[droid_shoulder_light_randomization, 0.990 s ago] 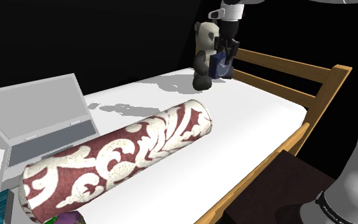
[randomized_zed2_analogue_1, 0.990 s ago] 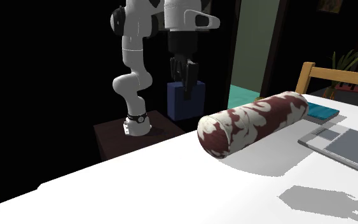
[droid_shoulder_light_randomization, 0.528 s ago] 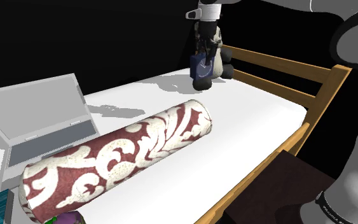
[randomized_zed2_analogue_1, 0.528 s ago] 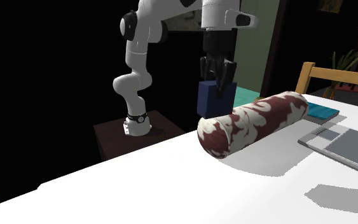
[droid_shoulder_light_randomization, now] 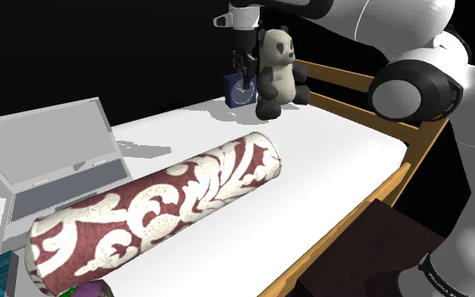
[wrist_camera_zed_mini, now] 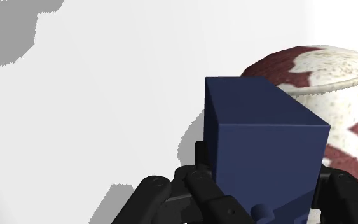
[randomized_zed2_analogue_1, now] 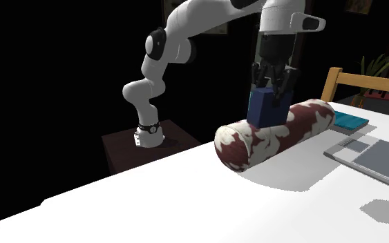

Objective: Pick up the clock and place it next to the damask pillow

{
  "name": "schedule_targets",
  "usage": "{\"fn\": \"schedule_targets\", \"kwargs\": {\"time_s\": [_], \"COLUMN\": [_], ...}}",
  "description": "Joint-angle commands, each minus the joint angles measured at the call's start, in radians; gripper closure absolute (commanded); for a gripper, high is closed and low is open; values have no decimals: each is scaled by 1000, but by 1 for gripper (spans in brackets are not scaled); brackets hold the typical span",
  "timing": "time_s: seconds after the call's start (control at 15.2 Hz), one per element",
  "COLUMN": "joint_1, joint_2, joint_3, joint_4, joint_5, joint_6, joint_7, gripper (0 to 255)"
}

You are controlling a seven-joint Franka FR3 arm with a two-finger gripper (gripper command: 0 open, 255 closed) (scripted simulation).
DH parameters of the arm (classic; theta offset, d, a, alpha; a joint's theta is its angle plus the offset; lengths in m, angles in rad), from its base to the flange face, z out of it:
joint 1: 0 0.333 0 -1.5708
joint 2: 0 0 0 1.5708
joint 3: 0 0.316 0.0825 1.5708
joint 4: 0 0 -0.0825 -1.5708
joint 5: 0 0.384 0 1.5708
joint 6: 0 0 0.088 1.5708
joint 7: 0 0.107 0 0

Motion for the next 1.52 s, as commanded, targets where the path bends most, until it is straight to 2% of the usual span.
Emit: {"fn": "schedule_targets", "kwargs": {"time_s": [0.0, 0.26, 0.59, 1.45], "joint_1": [6, 35, 58, 87], "joint_2": [17, -37, -75, -107], "joint_3": [3, -3, -6, -6], "joint_4": [5, -143, -275, -502], "joint_5": [3, -11, -22, -28], "joint_6": [13, 106, 199, 393], "joint_7": [10, 4, 0, -9], "gripper": [255, 255, 255, 255]}}
